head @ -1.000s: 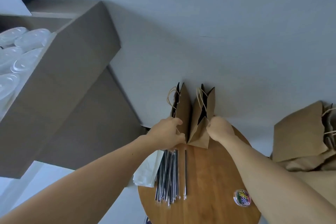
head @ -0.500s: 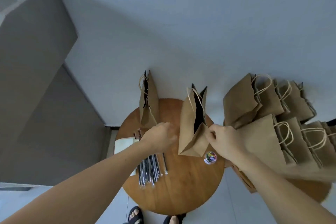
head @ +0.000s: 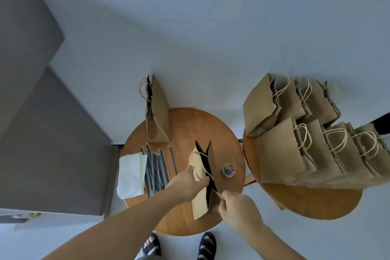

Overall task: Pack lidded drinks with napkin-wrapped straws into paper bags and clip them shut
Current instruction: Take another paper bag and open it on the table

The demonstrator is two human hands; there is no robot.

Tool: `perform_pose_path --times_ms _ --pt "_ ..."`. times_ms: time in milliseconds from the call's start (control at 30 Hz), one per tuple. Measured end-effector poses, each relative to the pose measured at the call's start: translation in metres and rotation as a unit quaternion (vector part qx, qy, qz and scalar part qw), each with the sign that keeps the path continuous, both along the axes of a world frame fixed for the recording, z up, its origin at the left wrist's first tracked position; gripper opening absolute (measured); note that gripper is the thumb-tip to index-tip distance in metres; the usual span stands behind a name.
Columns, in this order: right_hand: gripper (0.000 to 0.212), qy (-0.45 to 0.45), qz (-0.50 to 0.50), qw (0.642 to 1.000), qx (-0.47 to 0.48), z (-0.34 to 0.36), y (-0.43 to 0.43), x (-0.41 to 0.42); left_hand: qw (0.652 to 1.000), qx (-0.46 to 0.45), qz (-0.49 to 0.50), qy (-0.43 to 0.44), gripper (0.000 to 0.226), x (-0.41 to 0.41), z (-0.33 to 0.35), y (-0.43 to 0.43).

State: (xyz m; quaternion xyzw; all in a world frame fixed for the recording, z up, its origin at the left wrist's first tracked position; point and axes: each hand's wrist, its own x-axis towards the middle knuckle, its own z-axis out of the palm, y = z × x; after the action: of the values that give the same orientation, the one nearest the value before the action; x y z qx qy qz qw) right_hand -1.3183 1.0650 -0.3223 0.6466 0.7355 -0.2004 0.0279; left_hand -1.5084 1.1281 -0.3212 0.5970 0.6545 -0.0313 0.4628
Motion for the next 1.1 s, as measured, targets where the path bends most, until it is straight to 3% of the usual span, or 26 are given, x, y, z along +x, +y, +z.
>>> perform_pose_path --times_ms 133,300,567,867,1000,1100 --pt "0.059 0.046 -0.025 0.996 -0.075 0.002 0.009 0.012 1.000 -0.011 0.019 0.000 0.065 0.014 -0.005 -0.017" --pt "0.037 0.097 -0.050 0.989 -0.098 -0.003 0.043 0.005 0.999 -0.005 0.004 0.038 0.051 0.028 -0.007 -0.017" --pt "0.025 0.017 -0.094 0.994 -0.051 -0.016 0.060 0.016 0.982 -0.004 0.132 0.133 0.020 0.021 -0.022 -0.023" --pt "0.023 -0.018 -0.092 0.994 -0.052 -0.019 0.057 0.054 0.970 0.012 0.184 0.162 0.024 -0.008 -0.022 -0.038" --pt "0.031 0.010 -0.040 0.998 -0.043 -0.015 0.050 0.038 0.976 0.058 0.155 0.144 0.017 0.013 -0.031 -0.050" --pt "0.026 0.019 0.010 0.997 -0.075 -0.013 0.044 0.029 0.985 0.059 0.106 0.123 0.034 0.020 -0.041 -0.052"
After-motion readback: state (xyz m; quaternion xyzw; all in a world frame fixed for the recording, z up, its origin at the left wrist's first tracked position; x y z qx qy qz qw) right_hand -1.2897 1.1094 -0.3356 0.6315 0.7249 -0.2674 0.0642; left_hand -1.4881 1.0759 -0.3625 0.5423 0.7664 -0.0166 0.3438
